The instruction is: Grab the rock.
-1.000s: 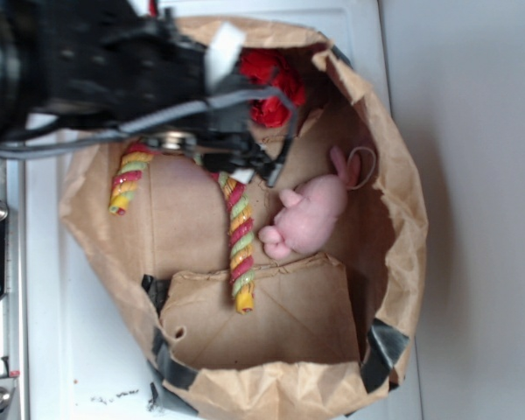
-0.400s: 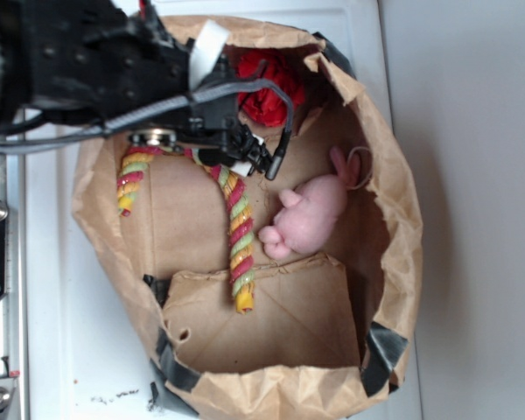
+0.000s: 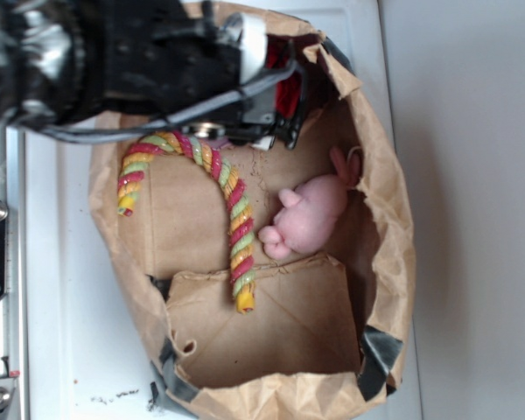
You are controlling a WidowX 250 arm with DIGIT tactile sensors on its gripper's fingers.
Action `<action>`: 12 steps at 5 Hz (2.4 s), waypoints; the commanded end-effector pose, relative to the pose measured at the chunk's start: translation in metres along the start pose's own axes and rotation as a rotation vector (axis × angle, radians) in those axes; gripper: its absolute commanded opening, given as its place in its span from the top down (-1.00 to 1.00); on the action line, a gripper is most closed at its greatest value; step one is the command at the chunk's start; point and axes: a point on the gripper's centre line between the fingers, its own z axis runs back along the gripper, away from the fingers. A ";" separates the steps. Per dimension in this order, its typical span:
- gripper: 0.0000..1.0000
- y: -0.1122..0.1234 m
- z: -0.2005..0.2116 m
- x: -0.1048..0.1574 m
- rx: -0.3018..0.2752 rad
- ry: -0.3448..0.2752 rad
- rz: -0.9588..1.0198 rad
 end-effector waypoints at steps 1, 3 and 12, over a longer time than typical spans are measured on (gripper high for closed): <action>-1.00 0.001 0.013 0.010 0.021 -0.059 0.040; -1.00 0.001 0.009 0.007 0.031 -0.096 0.039; -1.00 0.016 0.034 0.025 0.109 -0.167 0.036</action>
